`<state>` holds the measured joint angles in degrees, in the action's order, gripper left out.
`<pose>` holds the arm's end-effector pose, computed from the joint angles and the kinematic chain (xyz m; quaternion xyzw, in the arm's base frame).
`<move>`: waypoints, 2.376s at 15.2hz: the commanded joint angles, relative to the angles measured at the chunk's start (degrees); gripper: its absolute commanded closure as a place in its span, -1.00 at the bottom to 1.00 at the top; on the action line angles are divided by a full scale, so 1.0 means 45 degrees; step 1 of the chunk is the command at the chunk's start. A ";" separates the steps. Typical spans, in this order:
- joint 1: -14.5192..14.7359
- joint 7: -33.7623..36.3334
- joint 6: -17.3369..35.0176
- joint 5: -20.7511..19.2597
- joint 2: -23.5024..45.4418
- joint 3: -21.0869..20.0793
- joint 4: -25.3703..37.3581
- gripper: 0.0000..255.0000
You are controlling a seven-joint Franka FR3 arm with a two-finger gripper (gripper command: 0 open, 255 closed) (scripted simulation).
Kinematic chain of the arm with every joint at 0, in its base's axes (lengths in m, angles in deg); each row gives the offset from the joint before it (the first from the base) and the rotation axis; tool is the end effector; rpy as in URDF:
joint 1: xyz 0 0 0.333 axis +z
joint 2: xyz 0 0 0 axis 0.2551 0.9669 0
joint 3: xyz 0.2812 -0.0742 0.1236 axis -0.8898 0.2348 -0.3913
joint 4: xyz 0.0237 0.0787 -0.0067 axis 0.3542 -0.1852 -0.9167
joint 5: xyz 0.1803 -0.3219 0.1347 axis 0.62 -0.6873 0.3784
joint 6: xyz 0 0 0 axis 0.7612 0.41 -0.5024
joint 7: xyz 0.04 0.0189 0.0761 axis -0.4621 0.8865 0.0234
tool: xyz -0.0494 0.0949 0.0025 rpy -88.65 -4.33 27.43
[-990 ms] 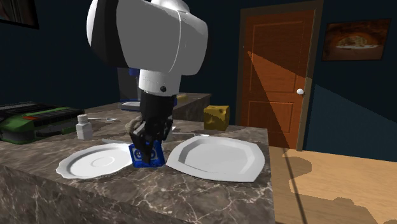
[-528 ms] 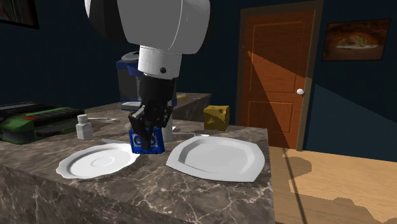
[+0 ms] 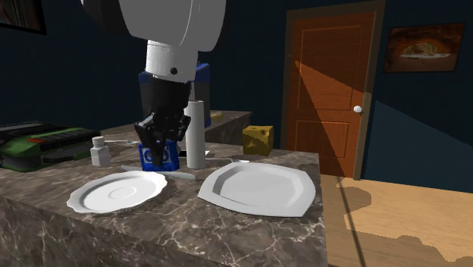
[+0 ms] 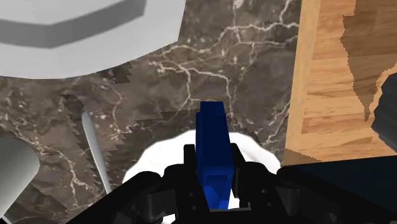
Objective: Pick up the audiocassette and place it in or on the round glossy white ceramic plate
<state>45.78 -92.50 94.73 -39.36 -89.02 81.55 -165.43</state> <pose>0.3651 0.2607 0.4929 -0.8309 -0.5466 -0.0835 0.0627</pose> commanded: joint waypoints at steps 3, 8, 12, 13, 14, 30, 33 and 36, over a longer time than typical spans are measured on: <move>0.0227 0.0870 0.0122 -0.0096 0.1759 -0.0584 0.1745 1.00; 0.0519 0.2030 0.0078 -0.0541 0.4093 -0.1212 0.4239 1.00; 0.0543 0.1971 0.0748 -0.0518 0.4257 -0.1217 0.3732 1.00; 0.0546 0.1957 0.0914 -0.0514 0.4309 -0.1221 0.3617 1.00; 0.0549 0.1943 0.1081 -0.0509 0.4361 -0.1225 0.3500 1.00; 0.0575 0.1841 0.2297 -0.0477 0.4815 -0.1253 0.2733 -1.00; 0.0575 0.1841 0.2297 -0.0477 0.4815 -0.1253 0.2734 -1.00; 0.0550 0.1825 0.1901 -0.0459 0.4557 -0.1227 0.2869 -1.00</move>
<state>48.34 -84.15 104.04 -41.47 -68.12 75.94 -152.84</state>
